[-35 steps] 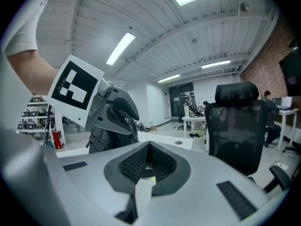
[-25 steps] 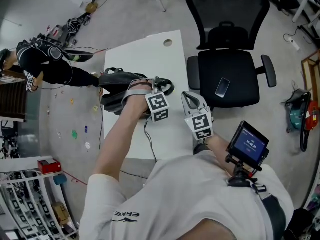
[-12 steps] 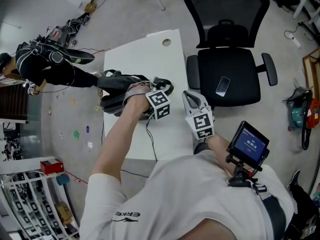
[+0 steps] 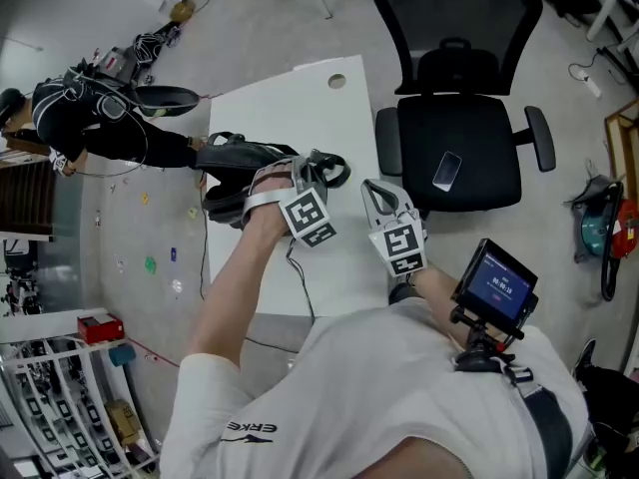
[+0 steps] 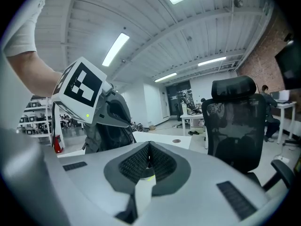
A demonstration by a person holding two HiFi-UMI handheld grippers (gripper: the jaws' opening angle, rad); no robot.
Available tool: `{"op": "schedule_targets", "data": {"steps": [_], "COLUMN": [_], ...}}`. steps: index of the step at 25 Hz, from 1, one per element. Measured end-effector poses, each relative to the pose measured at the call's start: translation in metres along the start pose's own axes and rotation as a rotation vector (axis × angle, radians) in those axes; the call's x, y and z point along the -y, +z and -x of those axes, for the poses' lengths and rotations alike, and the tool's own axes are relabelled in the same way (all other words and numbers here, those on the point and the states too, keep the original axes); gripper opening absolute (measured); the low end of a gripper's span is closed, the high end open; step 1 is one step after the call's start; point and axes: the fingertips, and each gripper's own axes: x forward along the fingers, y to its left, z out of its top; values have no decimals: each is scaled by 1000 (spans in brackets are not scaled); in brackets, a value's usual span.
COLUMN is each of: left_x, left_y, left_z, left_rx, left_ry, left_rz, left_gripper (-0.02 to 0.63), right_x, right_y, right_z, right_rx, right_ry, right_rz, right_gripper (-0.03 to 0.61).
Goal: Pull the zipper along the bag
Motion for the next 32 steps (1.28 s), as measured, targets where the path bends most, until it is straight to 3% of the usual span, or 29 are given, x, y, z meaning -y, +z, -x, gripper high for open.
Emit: {"op": "schedule_targets", "data": {"steps": [7,13,20,23,26,32], "left_x": [-10,-26,-41,-44,-44,-41], "left_y": [5,-2,-32,-47,-34,-24], "left_z": [13,30,49,59,63,71], "left_rx": [67,119,209,251,287,342], "left_ry": [42,96,123,128,131,120], "left_rz": [110,184,355,415,442,460], "left_gripper": [18,18,18,18,18,18], "right_x": [-15,-53,-113,-139,-138,-130], "right_y": [9,20,27,29,23,21], "right_z": [-8,-29,-62,-72,-73,-84], "right_rx": [14,38,15,5,-12,-27], "right_ry": [55,180,305,344,373,354], "right_rz": [31,95,214,258,289,309], "right_gripper": [-5,-5,0,42,92,115]}}
